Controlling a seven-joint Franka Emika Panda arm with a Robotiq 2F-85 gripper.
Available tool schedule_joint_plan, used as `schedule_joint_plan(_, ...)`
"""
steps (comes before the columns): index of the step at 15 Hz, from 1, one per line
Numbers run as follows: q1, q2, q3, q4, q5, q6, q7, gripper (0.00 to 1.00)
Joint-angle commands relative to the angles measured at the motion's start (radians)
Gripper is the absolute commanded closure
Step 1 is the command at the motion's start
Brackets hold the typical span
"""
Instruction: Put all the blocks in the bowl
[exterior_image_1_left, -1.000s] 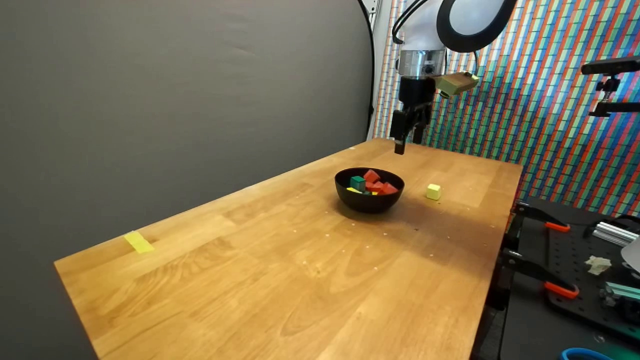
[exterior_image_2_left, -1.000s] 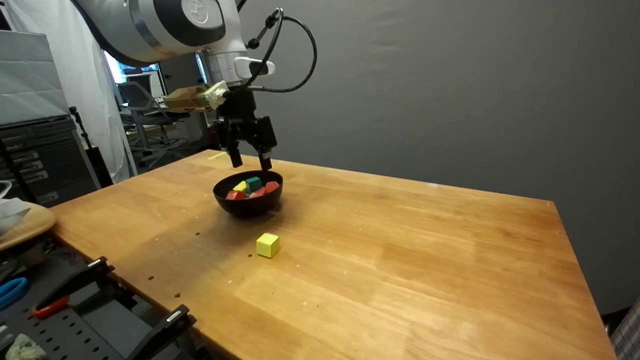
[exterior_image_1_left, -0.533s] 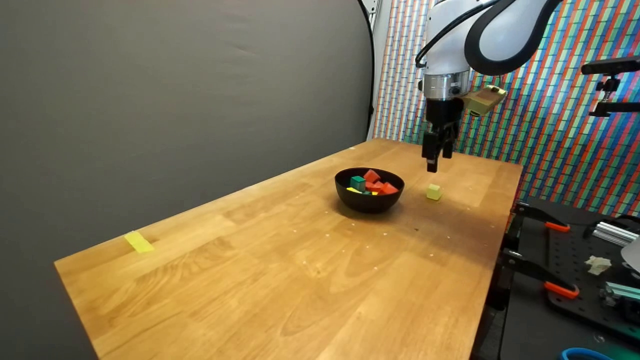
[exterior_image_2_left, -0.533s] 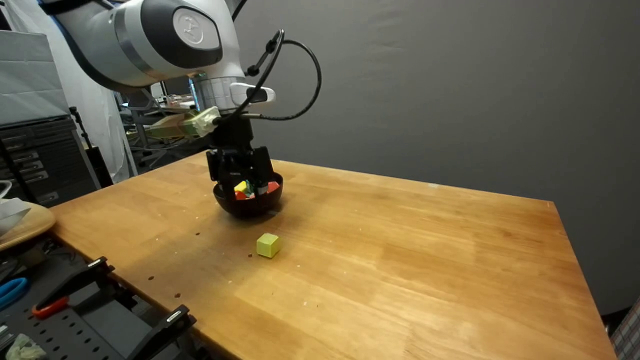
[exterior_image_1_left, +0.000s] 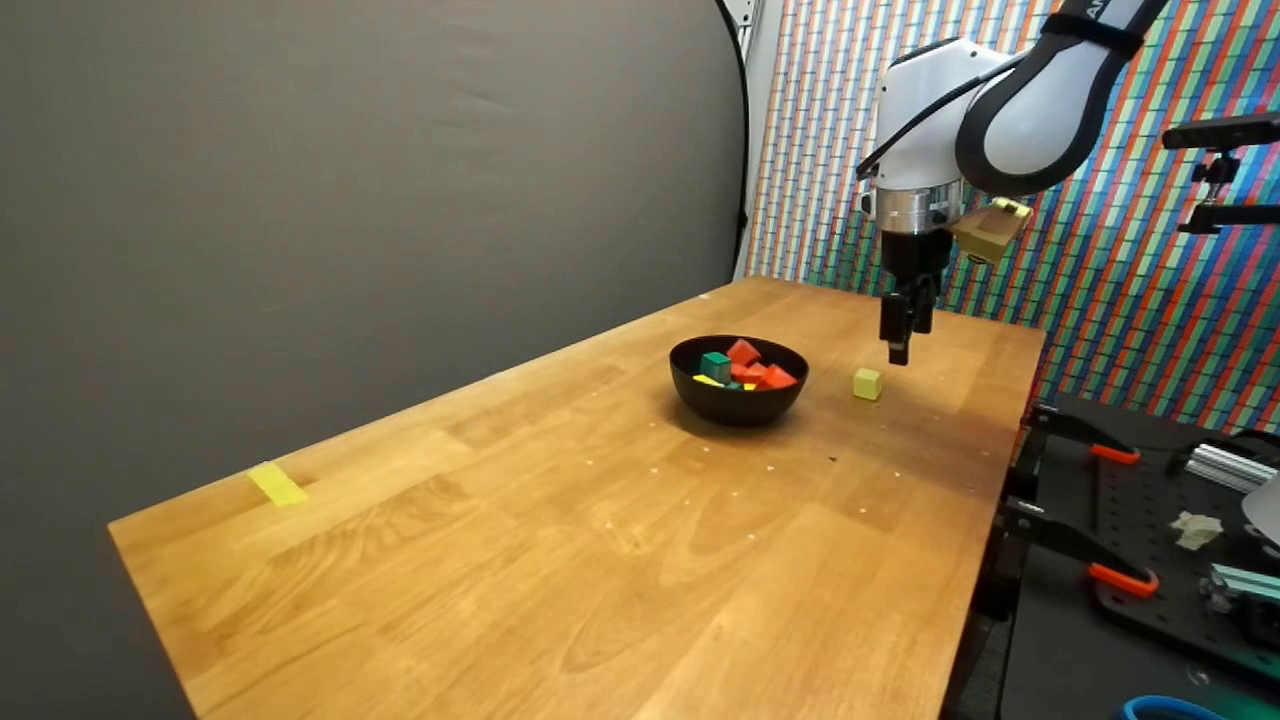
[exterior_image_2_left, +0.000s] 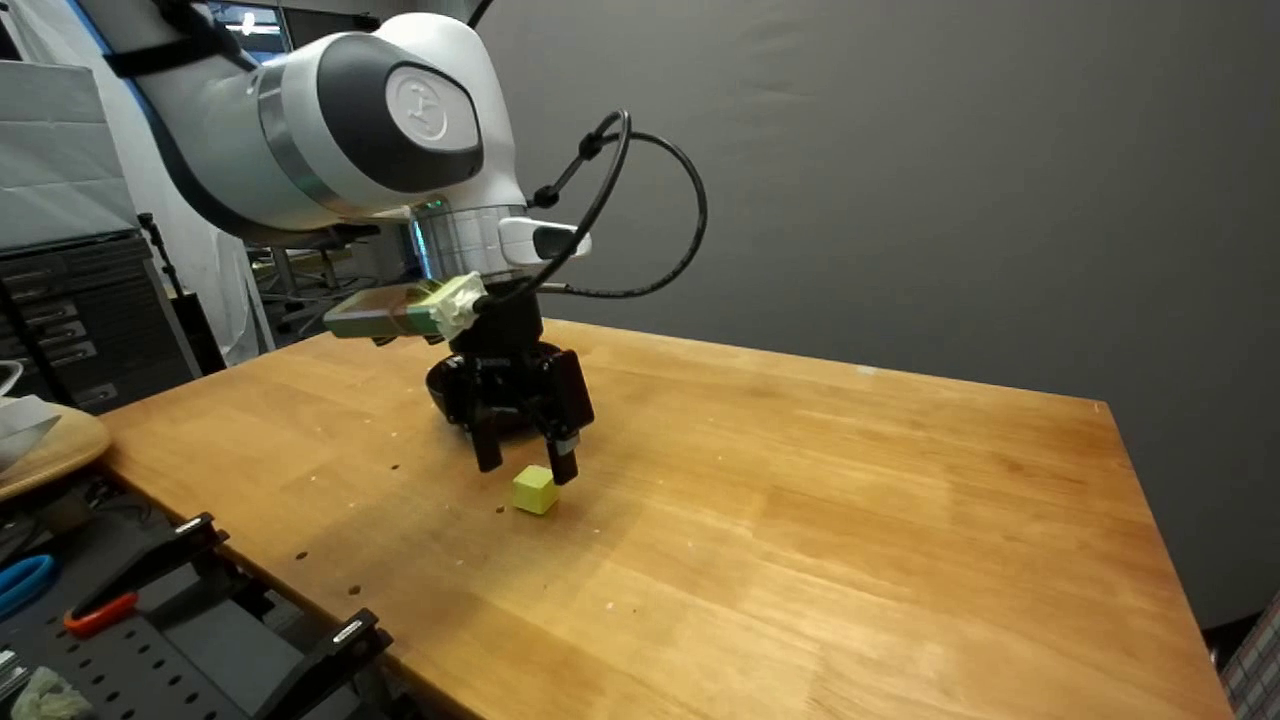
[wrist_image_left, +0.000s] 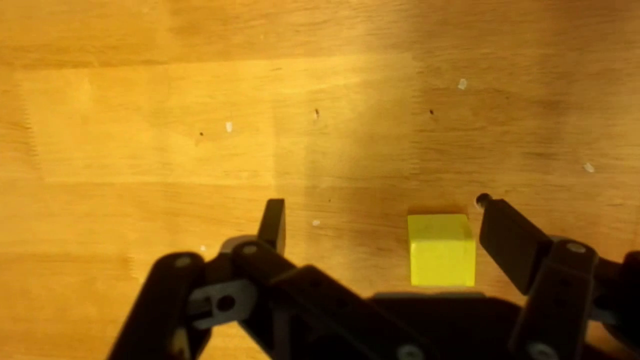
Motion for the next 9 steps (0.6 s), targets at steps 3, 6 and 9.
schedule_joint_plan(3, -0.023, 0.034, -0.018, -0.035, 0.053, 0.125, -0.121, 0.0)
schedule_joint_plan(6, -0.024, 0.058, -0.009, -0.038, 0.098, 0.179, -0.167, 0.0)
schedule_joint_plan(9, -0.031, 0.098, 0.025, -0.021, 0.196, 0.203, -0.241, 0.0)
